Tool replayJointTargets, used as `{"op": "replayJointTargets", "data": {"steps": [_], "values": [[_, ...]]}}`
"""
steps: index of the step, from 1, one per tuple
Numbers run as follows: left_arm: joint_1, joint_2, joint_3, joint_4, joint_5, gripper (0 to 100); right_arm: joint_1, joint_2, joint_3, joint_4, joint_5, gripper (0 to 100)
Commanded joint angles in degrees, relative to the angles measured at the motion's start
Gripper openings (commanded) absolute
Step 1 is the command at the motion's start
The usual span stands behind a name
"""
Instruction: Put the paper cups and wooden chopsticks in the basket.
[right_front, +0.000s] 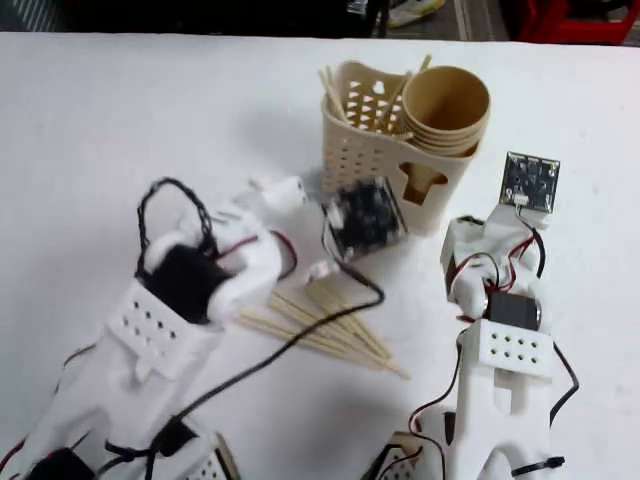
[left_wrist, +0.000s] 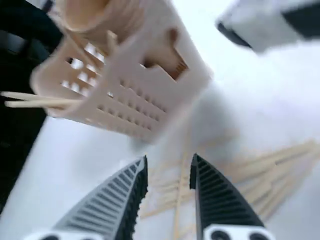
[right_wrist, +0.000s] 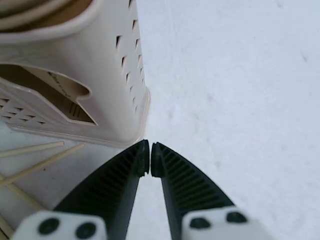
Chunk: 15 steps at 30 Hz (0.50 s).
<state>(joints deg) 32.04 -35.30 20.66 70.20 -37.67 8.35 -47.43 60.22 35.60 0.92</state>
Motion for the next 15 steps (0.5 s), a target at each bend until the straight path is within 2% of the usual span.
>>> {"op": "replayJointTargets", "data": {"steps": [1, 8, 15], "values": [[1.0, -2.4, 9.3, 0.0, -1.8, 15, 0.4, -1.6, -2.5, -1.1, -0.3, 2.5], [1.1, 5.6, 25.0, -6.4, -6.2, 21, 0.4, -1.6, -2.5, -1.1, -0.3, 2.5], [1.1, 21.3, 24.3, -10.5, -7.5, 21, 0.4, -1.6, -2.6, -1.1, -0.2, 2.5]]}}
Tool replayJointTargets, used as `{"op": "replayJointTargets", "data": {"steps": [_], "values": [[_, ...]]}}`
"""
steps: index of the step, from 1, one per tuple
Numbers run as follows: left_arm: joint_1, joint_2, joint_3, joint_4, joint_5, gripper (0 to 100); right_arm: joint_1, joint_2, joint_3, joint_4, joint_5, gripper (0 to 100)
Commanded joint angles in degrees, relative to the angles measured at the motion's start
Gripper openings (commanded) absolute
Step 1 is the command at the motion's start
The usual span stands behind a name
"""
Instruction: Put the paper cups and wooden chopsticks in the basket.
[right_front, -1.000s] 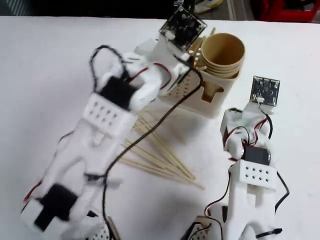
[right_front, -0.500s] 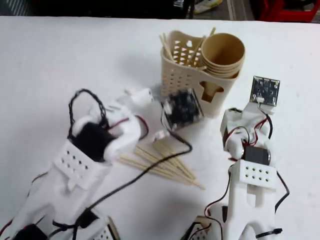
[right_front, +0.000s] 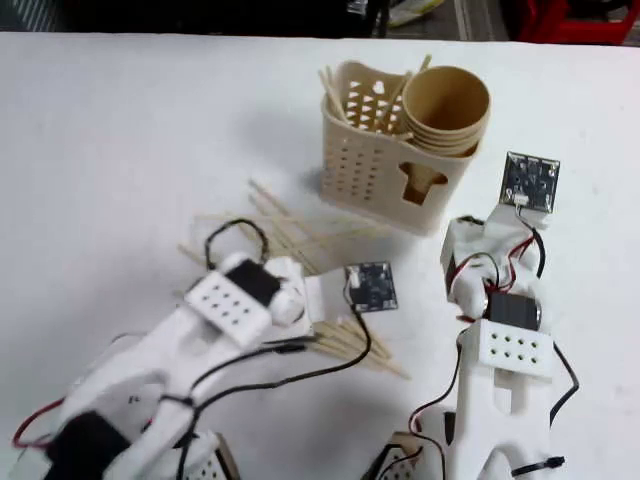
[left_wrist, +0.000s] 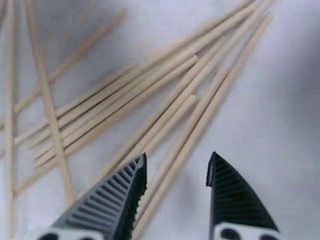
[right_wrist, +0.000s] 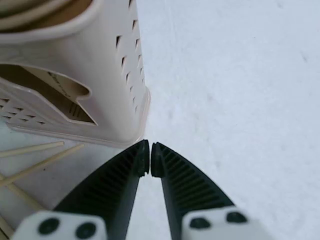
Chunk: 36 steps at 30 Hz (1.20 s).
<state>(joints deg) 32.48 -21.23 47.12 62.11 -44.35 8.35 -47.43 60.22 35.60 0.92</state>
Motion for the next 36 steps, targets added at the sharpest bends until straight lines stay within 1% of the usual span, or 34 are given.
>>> {"op": "replayJointTargets", "data": {"steps": [1, 4, 9, 12, 15, 18, 22, 28, 31, 36], "values": [[0.7, 9.5, -3.0, -2.8, -0.8, 21, 0.4, -1.6, -2.6, -1.1, -0.2, 2.5], [0.7, 16.3, -5.8, -3.2, -0.8, 21, 0.4, -1.6, -2.6, -1.1, -0.2, 2.5], [0.7, 23.4, -12.6, 0.4, -0.2, 20, 0.5, -1.6, -2.7, -1.1, -0.2, 2.5], [0.7, 26.3, -14.9, 0.7, 1.8, 14, 0.5, -1.6, -2.7, -1.1, -0.2, 2.5], [1.8, 27.6, -15.3, 0.8, 1.8, 7, 0.5, -1.6, -2.7, -1.1, -0.2, 2.5], [3.6, 27.6, -14.7, 1.1, 1.9, 2, 0.5, -1.6, -2.7, -1.1, -0.2, 2.5], [3.7, 27.6, -14.7, 2.7, 2.0, 2, 0.5, -1.6, -2.7, -1.1, -0.2, 2.5], [3.4, 26.5, -14.7, 9.2, 1.7, 2, 0.5, -1.6, -2.7, -1.1, -0.2, 2.5], [3.4, 22.6, -13.0, 11.1, 1.9, 2, 0.5, -1.6, -2.7, -1.1, -0.2, 2.5], [3.3, 11.9, -8.5, 13.6, 1.7, 2, 0.5, -1.6, -2.7, -1.1, -0.2, 2.5]]}}
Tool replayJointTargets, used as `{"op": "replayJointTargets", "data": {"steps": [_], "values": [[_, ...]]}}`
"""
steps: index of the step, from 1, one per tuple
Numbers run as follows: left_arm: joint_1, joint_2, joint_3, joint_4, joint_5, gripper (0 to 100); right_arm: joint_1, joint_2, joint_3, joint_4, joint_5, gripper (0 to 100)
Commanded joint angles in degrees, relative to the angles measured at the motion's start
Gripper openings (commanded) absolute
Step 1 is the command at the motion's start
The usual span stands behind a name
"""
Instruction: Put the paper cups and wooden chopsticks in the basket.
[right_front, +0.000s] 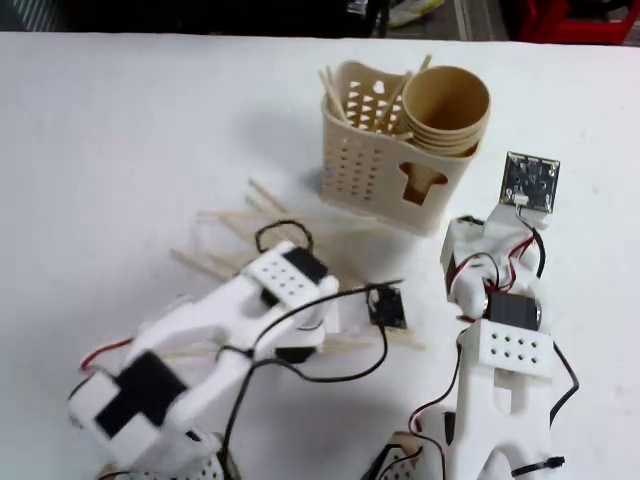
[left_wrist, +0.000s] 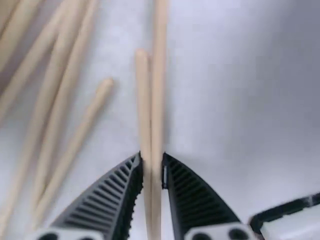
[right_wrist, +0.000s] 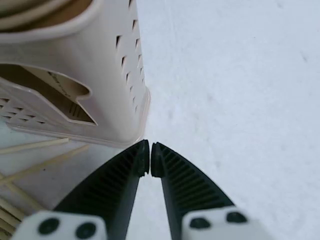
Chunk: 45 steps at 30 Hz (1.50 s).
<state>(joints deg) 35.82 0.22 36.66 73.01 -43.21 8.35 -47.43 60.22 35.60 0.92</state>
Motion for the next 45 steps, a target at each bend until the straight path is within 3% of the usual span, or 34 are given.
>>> {"op": "replayJointTargets", "data": {"steps": [1, 12, 19, 23, 29, 35, 45], "values": [[-0.3, -11.7, 2.6, 3.5, 0.6, 2, 0.5, -1.6, -2.7, -1.1, -0.2, 2.5], [-11.3, -26.0, -1.3, 13.5, -1.2, 2, 2.2, -1.6, -2.7, -1.1, -0.4, 2.5], [-12.4, -33.0, -18.9, 19.5, -2.1, 2, 2.3, -1.6, -2.7, -1.1, -0.5, 2.5], [-12.3, -33.0, -30.2, 19.8, 2.3, 2, 2.3, -1.6, -2.7, -1.1, -0.5, 2.5], [-10.8, -32.9, -38.9, 9.8, 9.7, 2, 2.2, -1.6, -2.7, -1.1, -0.6, 2.5], [-9.9, -32.9, -39.3, -9.3, 16.9, 2, 1.9, -1.6, -2.6, -1.1, -0.6, 2.5], [-3.9, -31.3, -39.5, -38.9, 21.3, 2, 1.9, -1.6, -2.5, -1.1, -0.6, 2.5]]}}
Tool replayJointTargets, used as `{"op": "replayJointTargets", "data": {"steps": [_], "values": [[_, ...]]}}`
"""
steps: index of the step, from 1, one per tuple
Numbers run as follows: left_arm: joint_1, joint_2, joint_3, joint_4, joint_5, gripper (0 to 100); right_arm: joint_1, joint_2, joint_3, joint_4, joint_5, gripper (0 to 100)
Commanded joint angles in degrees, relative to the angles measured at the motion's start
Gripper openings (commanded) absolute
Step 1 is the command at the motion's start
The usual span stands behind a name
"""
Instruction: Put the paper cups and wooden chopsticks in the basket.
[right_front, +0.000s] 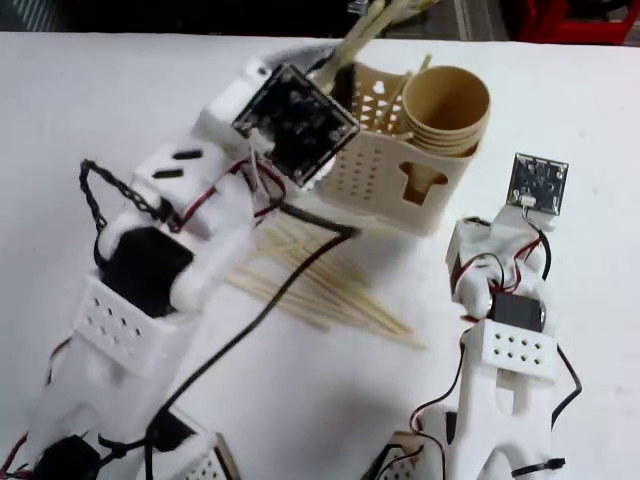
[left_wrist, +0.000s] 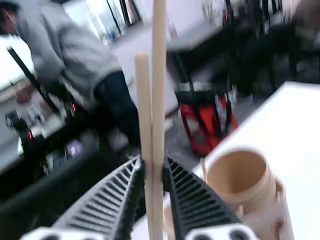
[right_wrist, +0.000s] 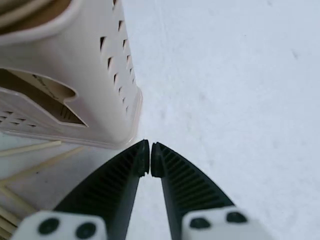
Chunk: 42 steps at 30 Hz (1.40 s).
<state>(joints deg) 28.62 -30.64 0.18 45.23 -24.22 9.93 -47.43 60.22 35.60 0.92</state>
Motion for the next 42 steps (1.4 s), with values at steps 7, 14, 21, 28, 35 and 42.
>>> {"op": "replayJointTargets", "data": {"steps": [7, 14, 21, 28, 35, 42], "values": [[4.2, 7.8, -3.3, -24.4, 5.8, 2, 0.3, -1.6, -2.5, -1.1, -0.6, 2.5], [3.6, 16.8, -3.3, -28.4, 5.9, 2, 0.3, -1.6, -2.5, -1.1, -0.4, 2.5], [1.5, 21.9, -3.0, -28.2, 5.9, 2, 0.3, -1.3, -2.5, -2.2, -0.3, 2.5], [0.0, 24.3, -3.3, -25.7, 6.0, 10, 0.3, -1.4, -2.5, -2.2, -0.3, 2.5], [-0.8, 21.4, -8.7, -10.9, 5.9, 12, 0.3, -1.4, -2.5, -2.2, -0.3, 2.5], [-2.5, 9.3, -9.8, 3.6, 5.5, 12, 0.3, -1.2, -2.5, -2.2, -0.3, 2.5]]}}
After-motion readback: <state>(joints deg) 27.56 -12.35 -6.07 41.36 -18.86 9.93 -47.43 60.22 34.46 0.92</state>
